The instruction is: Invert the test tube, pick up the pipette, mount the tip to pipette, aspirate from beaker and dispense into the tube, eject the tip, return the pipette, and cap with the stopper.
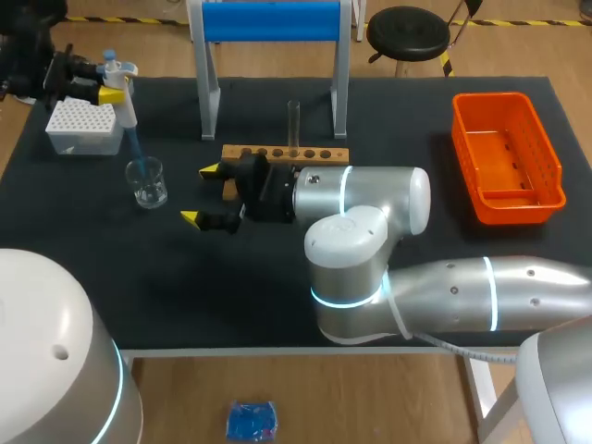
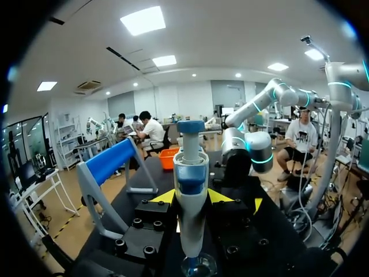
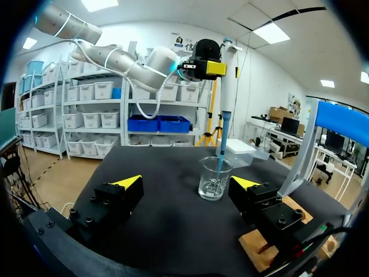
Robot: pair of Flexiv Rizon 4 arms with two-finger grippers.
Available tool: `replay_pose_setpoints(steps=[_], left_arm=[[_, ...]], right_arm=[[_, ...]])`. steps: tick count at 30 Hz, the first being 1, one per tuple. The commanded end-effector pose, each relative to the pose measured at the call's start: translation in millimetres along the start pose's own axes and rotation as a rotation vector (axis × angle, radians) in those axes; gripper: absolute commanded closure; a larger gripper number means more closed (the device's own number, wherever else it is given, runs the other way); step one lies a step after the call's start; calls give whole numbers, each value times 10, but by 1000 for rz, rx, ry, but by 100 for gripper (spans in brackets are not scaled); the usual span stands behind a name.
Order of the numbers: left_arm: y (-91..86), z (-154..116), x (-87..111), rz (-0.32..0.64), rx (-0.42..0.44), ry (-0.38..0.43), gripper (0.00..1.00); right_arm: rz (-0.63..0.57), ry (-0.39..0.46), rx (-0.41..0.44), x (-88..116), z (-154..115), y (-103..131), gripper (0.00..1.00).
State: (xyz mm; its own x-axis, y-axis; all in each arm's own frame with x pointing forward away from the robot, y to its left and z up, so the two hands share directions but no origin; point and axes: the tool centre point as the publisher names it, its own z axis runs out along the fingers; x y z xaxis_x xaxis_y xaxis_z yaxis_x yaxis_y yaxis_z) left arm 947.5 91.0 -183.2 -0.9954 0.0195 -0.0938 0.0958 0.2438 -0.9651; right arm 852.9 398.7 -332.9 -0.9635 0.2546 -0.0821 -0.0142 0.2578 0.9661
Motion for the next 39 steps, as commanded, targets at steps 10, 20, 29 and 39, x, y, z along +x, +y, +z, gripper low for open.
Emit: replay_pose_setpoints(steps=[10, 20, 29, 39], left_arm=[[116, 18, 9, -33, 13, -8, 100], [134, 20, -19, -56, 11, -9, 100], [208, 42, -38, -76, 19, -9, 100], [259, 42, -50, -92, 24, -9, 100]], right_arm=[[0, 4, 1, -7, -18, 0, 0], [0, 4, 1, -7, -18, 0, 0], [0, 4, 1, -7, -18, 0, 0], [0, 4, 1, -7, -18, 0, 0]])
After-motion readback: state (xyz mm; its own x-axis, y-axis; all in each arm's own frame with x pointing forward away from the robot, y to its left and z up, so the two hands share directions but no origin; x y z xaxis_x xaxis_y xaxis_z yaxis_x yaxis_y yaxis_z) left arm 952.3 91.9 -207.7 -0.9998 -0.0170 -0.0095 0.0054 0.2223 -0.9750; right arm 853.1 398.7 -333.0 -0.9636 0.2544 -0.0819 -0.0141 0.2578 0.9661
